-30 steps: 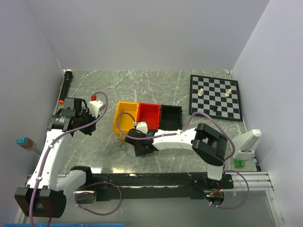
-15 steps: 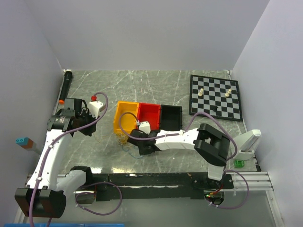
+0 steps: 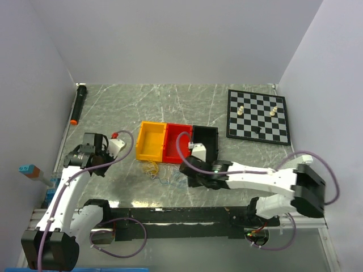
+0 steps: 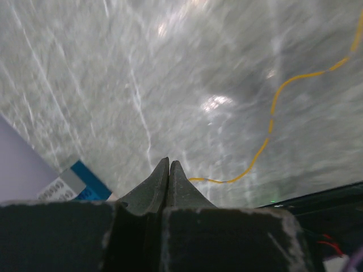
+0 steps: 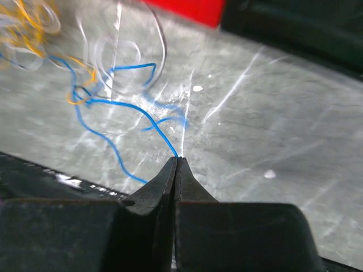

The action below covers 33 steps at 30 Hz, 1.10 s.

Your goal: Untangle the cables

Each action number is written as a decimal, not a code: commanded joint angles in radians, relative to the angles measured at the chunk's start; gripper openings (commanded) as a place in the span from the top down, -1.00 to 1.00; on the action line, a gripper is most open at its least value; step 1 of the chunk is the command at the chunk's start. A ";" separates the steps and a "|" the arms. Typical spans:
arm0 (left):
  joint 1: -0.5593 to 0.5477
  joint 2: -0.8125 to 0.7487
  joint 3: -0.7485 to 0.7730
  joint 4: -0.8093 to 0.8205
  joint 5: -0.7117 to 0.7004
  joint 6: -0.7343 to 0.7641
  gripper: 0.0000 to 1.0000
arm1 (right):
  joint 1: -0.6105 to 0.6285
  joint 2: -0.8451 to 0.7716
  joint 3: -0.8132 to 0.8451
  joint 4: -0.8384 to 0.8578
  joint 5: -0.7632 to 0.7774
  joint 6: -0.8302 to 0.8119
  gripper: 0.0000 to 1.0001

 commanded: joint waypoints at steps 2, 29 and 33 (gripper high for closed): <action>-0.001 0.016 -0.072 0.123 -0.239 0.071 0.98 | -0.029 -0.213 -0.043 -0.141 0.116 0.036 1.00; -0.406 0.361 0.430 -0.007 0.442 -0.144 -0.93 | -0.081 -0.299 -0.095 -0.122 0.018 -0.008 1.00; -0.490 0.404 0.355 0.096 0.425 -0.149 -0.95 | -0.081 -0.342 -0.129 -0.164 0.037 0.025 1.00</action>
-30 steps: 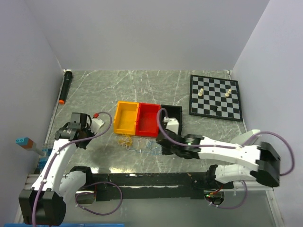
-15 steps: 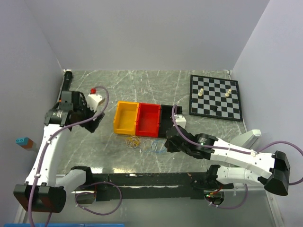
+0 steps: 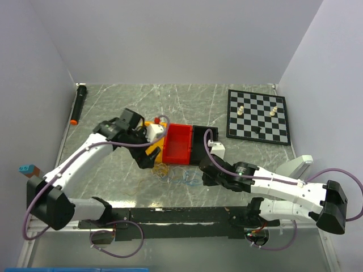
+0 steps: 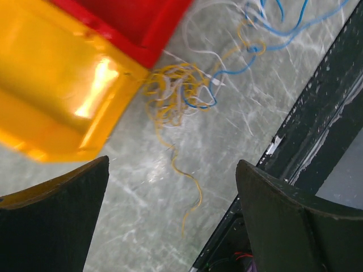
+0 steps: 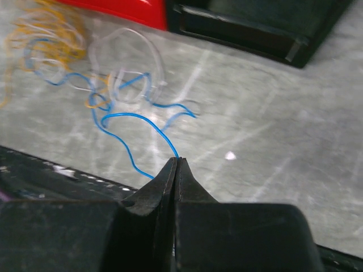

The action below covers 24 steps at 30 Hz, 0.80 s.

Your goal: Untangle the cables

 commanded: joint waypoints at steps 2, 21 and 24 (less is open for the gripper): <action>-0.103 0.057 -0.077 0.168 0.005 -0.033 -0.98 | -0.003 -0.055 -0.045 -0.094 0.048 0.060 1.00; -0.276 0.378 -0.126 0.420 -0.004 -0.223 0.18 | 0.006 -0.121 -0.215 0.056 -0.097 0.014 1.00; -0.296 0.393 -0.123 0.399 -0.015 -0.208 0.42 | 0.009 -0.130 -0.224 0.082 -0.107 -0.011 1.00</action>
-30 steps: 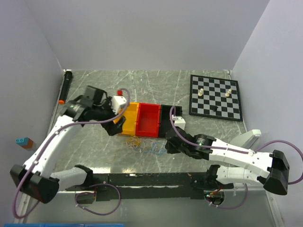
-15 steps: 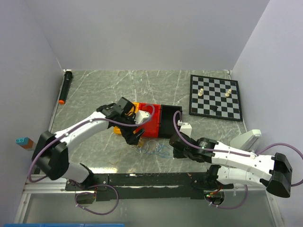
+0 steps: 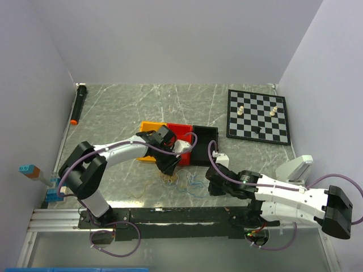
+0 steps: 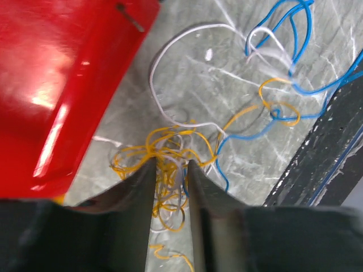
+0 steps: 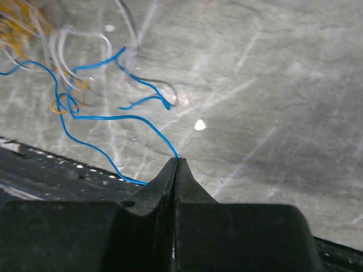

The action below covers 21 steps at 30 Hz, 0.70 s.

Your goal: Untangle the cables

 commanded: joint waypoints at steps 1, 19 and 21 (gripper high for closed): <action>-0.032 0.013 -0.001 -0.006 -0.009 0.008 0.52 | 0.007 -0.029 -0.010 0.071 -0.022 -0.047 1.00; 0.224 -0.358 -0.128 -0.344 -0.262 0.269 0.99 | 0.006 -0.155 0.246 -0.165 0.161 -0.116 1.00; 0.256 -0.410 -0.179 -0.354 -0.302 0.306 0.99 | 0.006 -0.162 0.275 -0.194 0.187 -0.112 1.00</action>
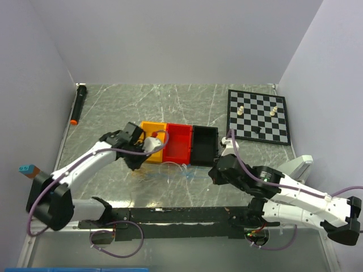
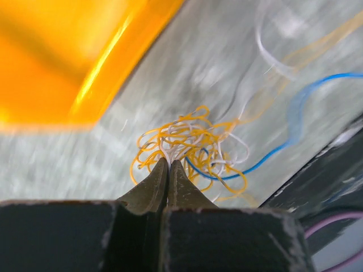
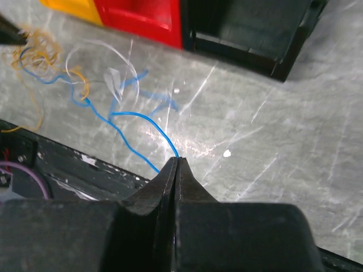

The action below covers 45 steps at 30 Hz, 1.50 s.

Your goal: Untangle the cables

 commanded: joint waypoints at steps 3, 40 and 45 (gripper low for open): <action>0.076 -0.161 -0.169 -0.086 -0.179 0.153 0.99 | 0.003 -0.047 0.125 -0.146 0.128 -0.018 1.00; 0.146 -0.242 -0.463 0.229 -0.471 0.296 0.99 | 0.000 -0.133 0.903 -0.105 0.733 -0.595 1.00; 0.157 -0.213 -0.452 0.239 -0.451 0.278 0.99 | 0.000 -0.107 0.955 -0.002 0.742 -0.744 1.00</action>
